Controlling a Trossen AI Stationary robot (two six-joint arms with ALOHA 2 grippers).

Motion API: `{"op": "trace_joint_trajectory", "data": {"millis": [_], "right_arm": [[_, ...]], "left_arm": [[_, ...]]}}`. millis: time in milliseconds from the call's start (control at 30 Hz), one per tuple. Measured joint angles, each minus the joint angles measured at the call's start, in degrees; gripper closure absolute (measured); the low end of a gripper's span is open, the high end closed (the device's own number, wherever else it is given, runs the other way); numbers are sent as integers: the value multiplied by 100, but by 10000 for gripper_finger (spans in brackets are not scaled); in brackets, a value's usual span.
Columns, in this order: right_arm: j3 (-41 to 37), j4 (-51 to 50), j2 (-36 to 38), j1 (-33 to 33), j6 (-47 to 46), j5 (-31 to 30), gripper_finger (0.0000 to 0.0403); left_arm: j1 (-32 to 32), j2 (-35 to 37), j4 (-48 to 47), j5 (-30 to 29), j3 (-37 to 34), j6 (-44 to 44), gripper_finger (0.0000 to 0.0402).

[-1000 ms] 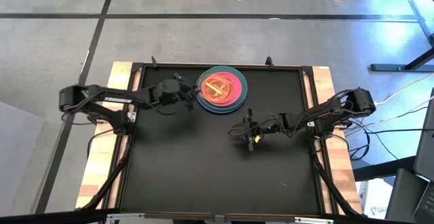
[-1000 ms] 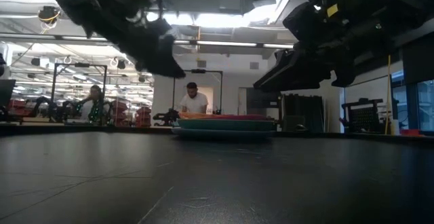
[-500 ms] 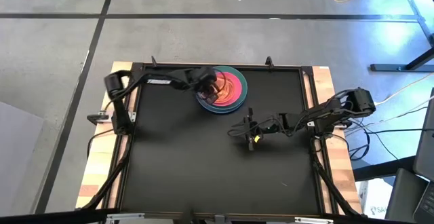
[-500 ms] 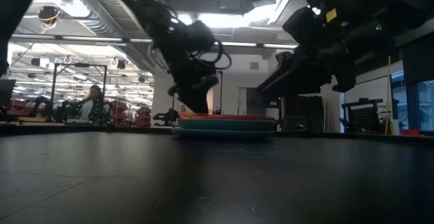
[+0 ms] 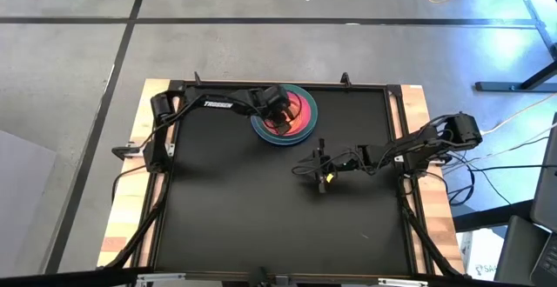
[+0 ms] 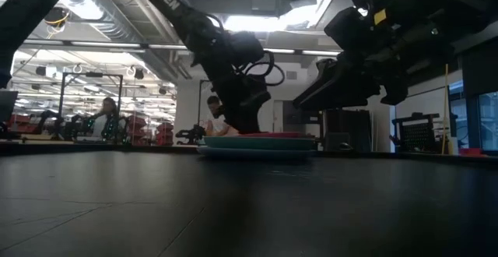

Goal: Stack plastic plates
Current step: Stack the orange plate on top of the light pink plate, then return to Home Position

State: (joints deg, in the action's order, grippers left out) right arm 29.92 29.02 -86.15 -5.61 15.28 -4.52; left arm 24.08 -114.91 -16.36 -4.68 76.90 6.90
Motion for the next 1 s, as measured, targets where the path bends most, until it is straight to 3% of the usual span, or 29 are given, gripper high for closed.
{"op": "trace_joint_trajectory", "data": {"millis": [200,300,467,567,800,1000], "right_arm": [[-1,-14,0,0,1,1,251],[-1,-31,0,0,1,-1,251],[1,132,49,0,3,-1,251],[1,12,187,0,-23,-111,251],[1,-477,757,0,-308,-248,251],[-1,-710,1178,0,-329,-249,251]], "left_arm": [[-100,4,395,-61,-4,-288,292],[-180,195,-150,-268,-13,-409,292],[-766,1052,-997,-707,-16,-609,301],[-1330,1622,-953,-1174,-291,-823,307],[-2402,2888,882,-1360,-2038,-1108,318],[-2805,3791,3187,-701,-3822,-1189,336]]}}
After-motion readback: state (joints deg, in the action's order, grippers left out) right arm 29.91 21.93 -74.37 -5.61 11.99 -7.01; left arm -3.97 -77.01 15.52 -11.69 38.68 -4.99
